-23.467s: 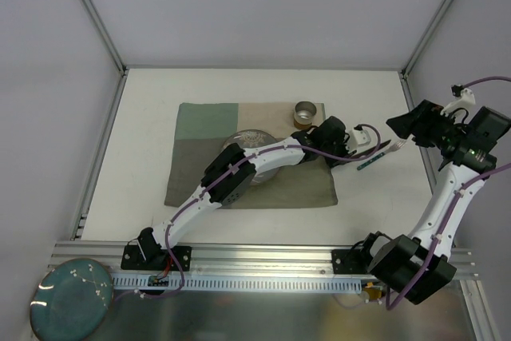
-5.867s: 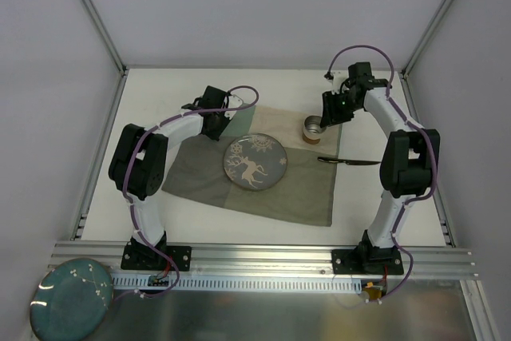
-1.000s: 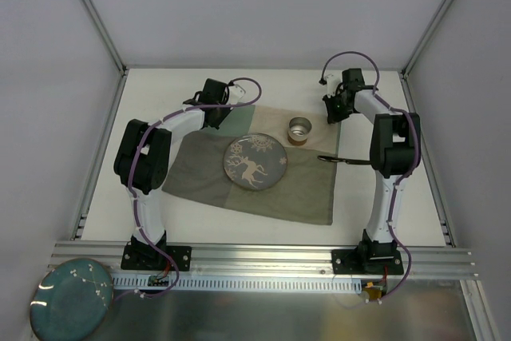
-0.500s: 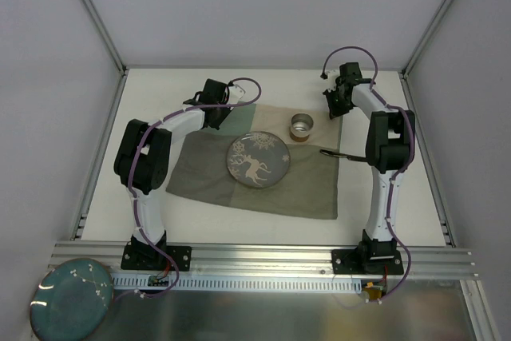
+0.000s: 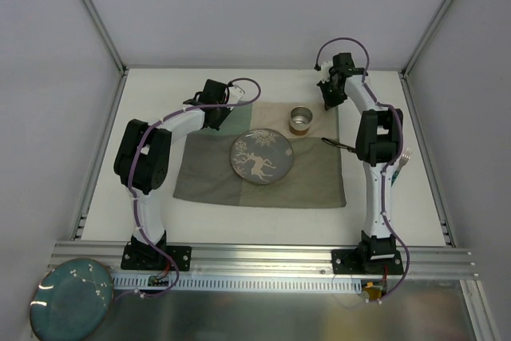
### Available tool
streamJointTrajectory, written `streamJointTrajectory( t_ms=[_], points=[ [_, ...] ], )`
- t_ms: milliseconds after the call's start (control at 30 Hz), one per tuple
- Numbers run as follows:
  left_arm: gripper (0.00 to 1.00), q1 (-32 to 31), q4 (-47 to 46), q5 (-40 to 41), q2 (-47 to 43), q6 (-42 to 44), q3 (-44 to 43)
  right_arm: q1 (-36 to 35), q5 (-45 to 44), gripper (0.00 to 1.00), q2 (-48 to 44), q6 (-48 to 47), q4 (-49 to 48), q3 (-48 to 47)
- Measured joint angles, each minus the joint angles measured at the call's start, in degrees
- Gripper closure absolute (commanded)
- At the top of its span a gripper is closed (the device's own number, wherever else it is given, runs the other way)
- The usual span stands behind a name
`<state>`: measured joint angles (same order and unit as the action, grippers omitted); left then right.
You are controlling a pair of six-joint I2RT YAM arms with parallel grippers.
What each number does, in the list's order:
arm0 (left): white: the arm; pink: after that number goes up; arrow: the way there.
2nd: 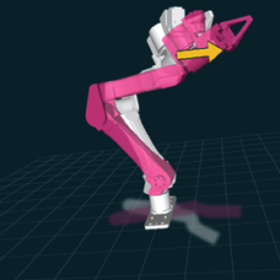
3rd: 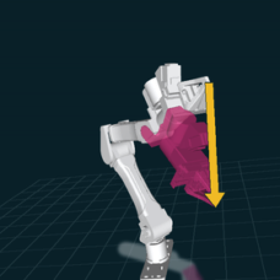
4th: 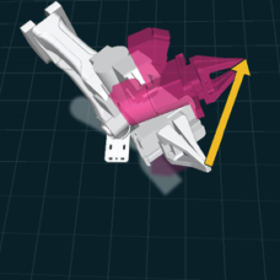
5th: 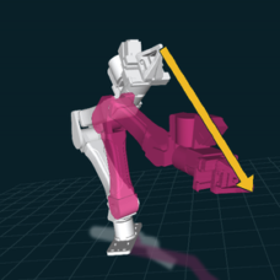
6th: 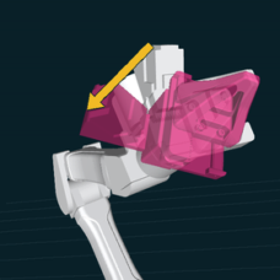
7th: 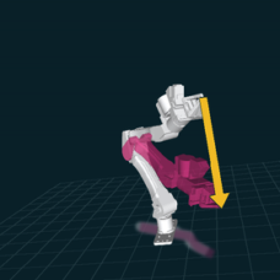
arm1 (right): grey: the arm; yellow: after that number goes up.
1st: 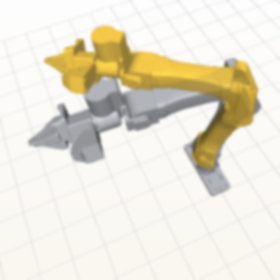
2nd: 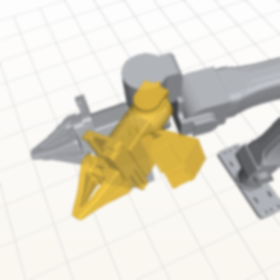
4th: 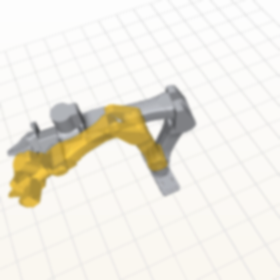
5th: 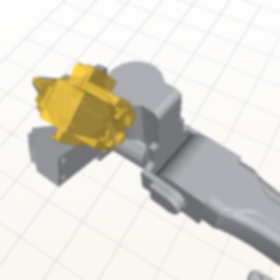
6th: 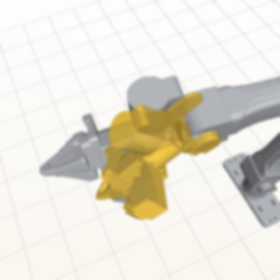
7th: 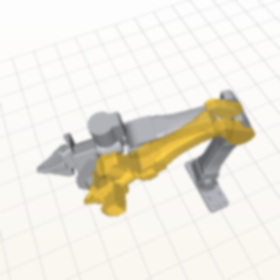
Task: Set the dinner table for one person
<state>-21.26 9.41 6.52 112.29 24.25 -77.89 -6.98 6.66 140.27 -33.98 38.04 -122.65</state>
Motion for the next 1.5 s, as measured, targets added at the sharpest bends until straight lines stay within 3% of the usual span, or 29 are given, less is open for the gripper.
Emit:
streamJointTrajectory(
  t_ms=[100,200,233,267,333,367,433,567,800,1033,1233,1500],
  points=[
    [1.0,0.0,0.0,0.0,0.0,-0.5,0.0,-0.1,1.0,1.0,0.4,-0.4,0.4,-0.8],
    [1.0,0.0,0.0,0.1,0.0,-0.9,0.0,0.3,2.5,0.86,-0.2,-0.7,-0.3,0.2],
    [1.0,0.0,0.0,0.1,0.0,-0.9,0.0,0.4,3.4,0.7,-1.0,-0.6,-0.5,1.3],
    [1.0,0.0,0.1,0.1,-0.1,-1.0,0.0,0.7,4.3,0.61,-1.9,-0.3,-0.5,2.3],
    [1.0,0.0,0.5,0.2,-0.5,-1.1,0.0,1.4,5.8,0.45,-3.8,0.0,-0.3,3.5],
    [1.0,0.0,0.7,0.2,-0.9,-1.1,0.0,2.1,6.4,0.44,-5.4,0.3,0.0,4.0],
    [0.87,0.0,1.2,0.3,-2.2,-1.1,0.0,3.5,6.9,0.42,-9.1,0.3,0.2,4.6],
    [0.6,0.0,3.0,0.7,-8.0,-1.3,0.0,7.9,7.6,0.27,-22.1,1.0,0.4,7.3],
    [0.55,-0.7,6.2,-2.1,-18.1,-2.8,-4.4,19.5,11.4,0.23,-50.4,3.9,0.1,14.1],
    [0.63,-8.9,7.7,-2.8,-19.0,-2.1,-9.4,28.0,17.0,0.23,-70.3,3.4,-0.3,34.6],
    [0.68,-10.9,8.9,-1.0,-16.7,-0.8,-7.5,28.3,19.6,0.25,-69.6,1.7,-0.7,52.8],
    [0.7,-9.4,10.0,1.6,-17.2,1.1,1.1,28.3,17.2,0.28,-66.3,2.3,-1.9,64.2]
  ],
)
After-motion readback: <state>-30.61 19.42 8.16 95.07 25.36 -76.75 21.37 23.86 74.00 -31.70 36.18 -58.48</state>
